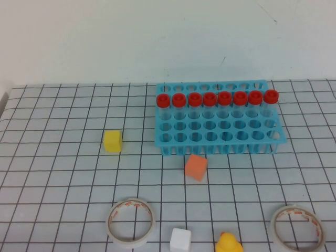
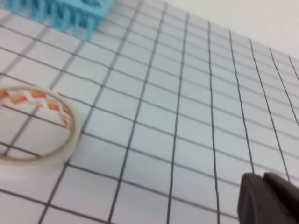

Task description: Place the test tubes

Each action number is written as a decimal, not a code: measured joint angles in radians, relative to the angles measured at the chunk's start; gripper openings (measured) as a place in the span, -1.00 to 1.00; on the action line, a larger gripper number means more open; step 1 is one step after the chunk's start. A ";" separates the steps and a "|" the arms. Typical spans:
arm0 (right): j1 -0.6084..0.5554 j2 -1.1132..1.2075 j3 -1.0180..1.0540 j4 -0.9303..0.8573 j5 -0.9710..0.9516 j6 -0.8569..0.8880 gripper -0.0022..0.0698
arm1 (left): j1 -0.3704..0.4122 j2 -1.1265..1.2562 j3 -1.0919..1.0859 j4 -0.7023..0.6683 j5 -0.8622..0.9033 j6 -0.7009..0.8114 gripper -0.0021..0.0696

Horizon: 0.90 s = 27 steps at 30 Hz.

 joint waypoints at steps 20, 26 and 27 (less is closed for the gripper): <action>0.035 -0.002 0.061 -0.134 -0.078 0.377 -0.94 | 0.000 -0.002 0.000 0.000 0.002 0.000 -0.95; 0.041 -0.002 0.061 -0.135 -0.078 0.377 -0.94 | 0.000 -0.002 0.000 0.000 0.002 0.000 -0.95; 0.041 -0.002 0.061 -0.135 -0.078 0.377 -0.94 | 0.000 -0.002 0.000 0.000 0.002 0.000 -0.95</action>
